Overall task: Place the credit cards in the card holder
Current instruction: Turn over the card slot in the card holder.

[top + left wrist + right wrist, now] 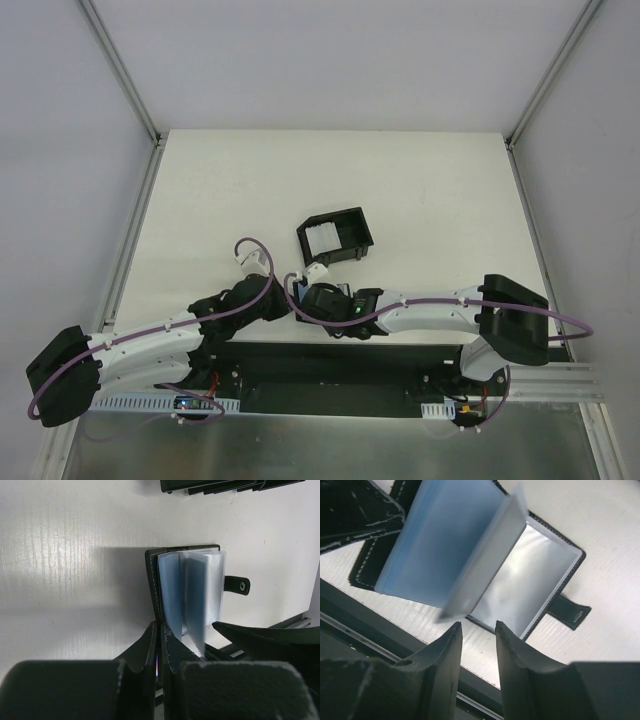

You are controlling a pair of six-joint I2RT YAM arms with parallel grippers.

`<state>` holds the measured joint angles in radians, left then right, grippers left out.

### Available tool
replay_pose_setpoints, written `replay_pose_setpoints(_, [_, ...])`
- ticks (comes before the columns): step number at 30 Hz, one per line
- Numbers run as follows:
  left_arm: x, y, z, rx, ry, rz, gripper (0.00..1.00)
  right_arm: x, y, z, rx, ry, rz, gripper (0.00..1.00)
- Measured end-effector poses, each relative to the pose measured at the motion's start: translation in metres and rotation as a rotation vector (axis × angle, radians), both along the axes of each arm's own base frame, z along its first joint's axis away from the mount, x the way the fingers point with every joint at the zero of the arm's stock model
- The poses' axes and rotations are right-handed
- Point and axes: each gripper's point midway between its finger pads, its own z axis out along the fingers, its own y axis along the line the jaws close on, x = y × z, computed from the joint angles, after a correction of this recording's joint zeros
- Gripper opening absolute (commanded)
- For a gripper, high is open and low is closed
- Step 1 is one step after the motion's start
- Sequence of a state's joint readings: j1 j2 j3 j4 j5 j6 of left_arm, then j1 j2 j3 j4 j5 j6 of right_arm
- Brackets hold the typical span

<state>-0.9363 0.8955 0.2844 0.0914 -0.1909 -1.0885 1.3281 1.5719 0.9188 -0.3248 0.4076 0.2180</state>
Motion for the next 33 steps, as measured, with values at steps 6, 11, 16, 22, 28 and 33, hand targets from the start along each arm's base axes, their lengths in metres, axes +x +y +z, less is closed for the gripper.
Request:
replay_pose_setpoints(6, [0.000,0.000,0.000,0.001,0.001,0.000,0.00,0.004,-0.009,-0.001,-0.020,-0.011,-0.054,0.35])
replay_pose_setpoints(11, [0.000,0.000,0.000,0.001,0.001,0.000,0.00,0.003,-0.021,-0.011,-0.036,-0.004,-0.099,0.39])
replay_pose_setpoints(16, [0.000,0.000,0.000,0.001,0.000,0.000,0.00,-0.003,-0.018,-0.017,-0.021,0.023,-0.074,0.44])
replay_pose_setpoints(22, [0.000,0.000,0.000,0.001,0.000,0.000,0.00,-0.006,-0.004,-0.016,0.018,0.041,-0.020,0.45])
replay_pose_setpoints(28, [0.000,0.000,-0.001,0.001,0.000,0.000,0.00,-0.005,0.002,-0.020,0.007,0.041,-0.005,0.46])
replay_pose_setpoints(33, [0.000,0.000,-0.001,0.001,0.000,0.000,0.00,-0.002,0.001,-0.022,-0.005,0.028,-0.005,0.46])
